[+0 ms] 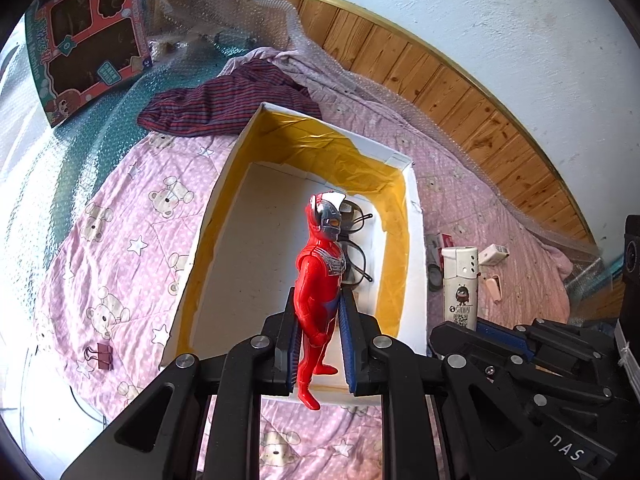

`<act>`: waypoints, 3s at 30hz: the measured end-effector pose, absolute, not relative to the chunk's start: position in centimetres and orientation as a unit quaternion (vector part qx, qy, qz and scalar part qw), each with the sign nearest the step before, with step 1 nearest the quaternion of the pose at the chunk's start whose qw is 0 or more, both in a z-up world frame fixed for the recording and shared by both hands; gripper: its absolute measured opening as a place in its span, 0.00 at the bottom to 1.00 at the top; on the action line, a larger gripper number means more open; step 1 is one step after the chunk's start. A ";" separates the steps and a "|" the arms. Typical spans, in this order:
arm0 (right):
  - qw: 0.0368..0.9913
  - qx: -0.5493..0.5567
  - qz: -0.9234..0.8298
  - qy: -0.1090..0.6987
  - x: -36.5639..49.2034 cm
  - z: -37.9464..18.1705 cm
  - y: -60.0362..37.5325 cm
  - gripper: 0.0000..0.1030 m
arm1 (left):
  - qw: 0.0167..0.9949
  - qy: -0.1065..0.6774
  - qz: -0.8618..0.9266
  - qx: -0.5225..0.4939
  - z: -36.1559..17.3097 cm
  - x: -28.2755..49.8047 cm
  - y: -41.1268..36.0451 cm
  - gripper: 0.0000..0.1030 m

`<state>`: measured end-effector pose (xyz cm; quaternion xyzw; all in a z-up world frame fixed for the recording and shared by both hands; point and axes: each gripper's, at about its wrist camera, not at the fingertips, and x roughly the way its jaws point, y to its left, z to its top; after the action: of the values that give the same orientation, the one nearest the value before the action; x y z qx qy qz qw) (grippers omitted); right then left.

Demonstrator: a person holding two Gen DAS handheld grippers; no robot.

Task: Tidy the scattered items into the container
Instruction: 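Move both tools over the box interior, holding figure and tube, then open the right tool to drop the white tube into the box, then open the left tool to release the red figure into the box, then withdraw both open tools from the box toward the marker and tape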

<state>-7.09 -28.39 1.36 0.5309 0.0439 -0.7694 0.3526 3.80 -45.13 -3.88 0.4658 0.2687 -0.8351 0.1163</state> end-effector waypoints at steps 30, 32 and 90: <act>0.333 0.575 -0.747 0.029 -14.8 -2.2 -30.5 0.12 | 0.109 0.272 -0.806 0.515 -8.3 -2.3 -47.2 0.18; 0.332 0.579 -0.745 0.027 -15.3 -2.5 -30.7 0.12 | 0.109 0.273 -0.802 0.520 -8.8 -2.8 -47.4 0.18; 0.299 0.593 -0.745 -0.064 -10.9 -3.4 -22.5 0.17 | 0.135 0.267 -0.793 0.531 -7.3 -0.9 -46.2 0.45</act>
<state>-10.95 -22.47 -3.38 0.5927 -0.0644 -0.7451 0.2990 -0.91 -46.25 -7.28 0.5308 0.2674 -0.7928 0.1350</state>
